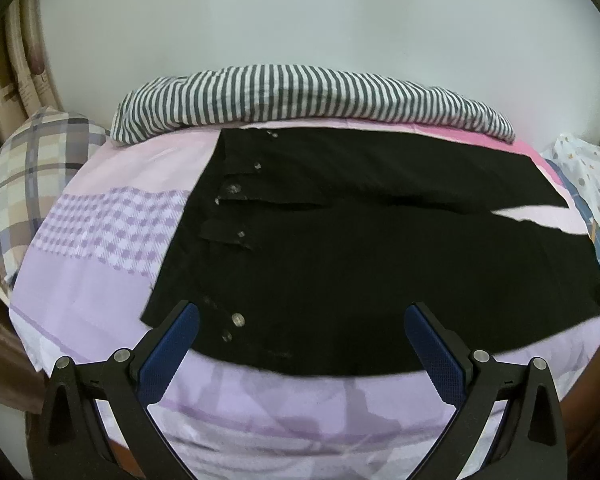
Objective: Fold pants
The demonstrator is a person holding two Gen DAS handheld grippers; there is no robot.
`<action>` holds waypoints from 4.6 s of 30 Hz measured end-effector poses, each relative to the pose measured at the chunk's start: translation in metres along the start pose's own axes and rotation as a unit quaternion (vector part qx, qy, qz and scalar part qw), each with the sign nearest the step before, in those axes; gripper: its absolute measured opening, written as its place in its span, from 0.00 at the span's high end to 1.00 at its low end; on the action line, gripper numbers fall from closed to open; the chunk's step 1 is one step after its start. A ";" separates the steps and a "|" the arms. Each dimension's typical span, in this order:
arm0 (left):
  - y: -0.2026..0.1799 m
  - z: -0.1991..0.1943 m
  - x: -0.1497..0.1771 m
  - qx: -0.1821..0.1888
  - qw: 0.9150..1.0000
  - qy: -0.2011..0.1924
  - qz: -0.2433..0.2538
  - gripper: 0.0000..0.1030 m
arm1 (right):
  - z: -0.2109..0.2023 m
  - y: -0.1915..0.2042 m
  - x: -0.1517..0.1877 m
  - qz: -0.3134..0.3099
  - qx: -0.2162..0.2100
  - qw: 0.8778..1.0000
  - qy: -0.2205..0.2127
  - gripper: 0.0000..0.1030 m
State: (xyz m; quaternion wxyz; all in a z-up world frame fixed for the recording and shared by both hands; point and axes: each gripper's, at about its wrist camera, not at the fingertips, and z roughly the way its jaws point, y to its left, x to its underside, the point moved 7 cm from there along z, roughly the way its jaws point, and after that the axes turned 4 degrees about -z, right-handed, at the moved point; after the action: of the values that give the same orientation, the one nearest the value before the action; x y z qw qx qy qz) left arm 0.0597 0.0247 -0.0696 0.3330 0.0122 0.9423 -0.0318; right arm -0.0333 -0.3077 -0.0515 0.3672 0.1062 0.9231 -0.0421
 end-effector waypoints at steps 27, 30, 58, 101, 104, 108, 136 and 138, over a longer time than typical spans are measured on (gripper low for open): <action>0.112 0.172 -0.177 0.154 0.973 0.082 -0.149 0.56 | 0.099 0.060 -0.099 -0.052 -0.074 0.995 0.040 0.01; 0.119 0.197 -0.182 0.169 0.965 0.102 -0.174 0.56 | 0.117 0.073 -0.106 -0.060 -0.079 0.994 0.050 0.01; 0.139 0.250 -0.222 0.221 0.953 0.043 -0.202 0.92 | 0.262 0.175 -0.201 -0.246 -0.201 0.944 0.090 0.02; 0.117 0.156 -0.231 0.214 0.965 -0.081 -0.128 0.93 | 0.357 0.123 -0.214 -0.457 -0.287 0.781 0.313 0.86; 0.116 0.154 -0.230 0.208 0.968 -0.080 -0.117 0.93 | 0.356 0.112 -0.215 -0.453 -0.247 0.804 0.298 0.87; 0.113 0.150 -0.229 0.190 0.973 -0.085 -0.100 0.93 | 0.346 0.107 -0.216 -0.447 -0.219 0.825 0.268 0.92; 0.113 0.036 -0.091 0.189 0.980 -0.025 -0.052 0.91 | 0.121 0.034 -0.056 -0.320 -0.123 0.927 0.149 0.94; 0.114 0.040 -0.069 0.182 0.982 -0.001 -0.047 0.91 | 0.122 0.032 -0.046 -0.315 -0.122 0.928 0.154 0.94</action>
State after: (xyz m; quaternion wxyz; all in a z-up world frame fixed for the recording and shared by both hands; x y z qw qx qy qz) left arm 0.1435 0.1351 -0.0626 0.3238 0.0279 0.9201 -0.2187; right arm 0.0881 -0.3035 -0.1086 0.1983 -0.2309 0.9522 -0.0255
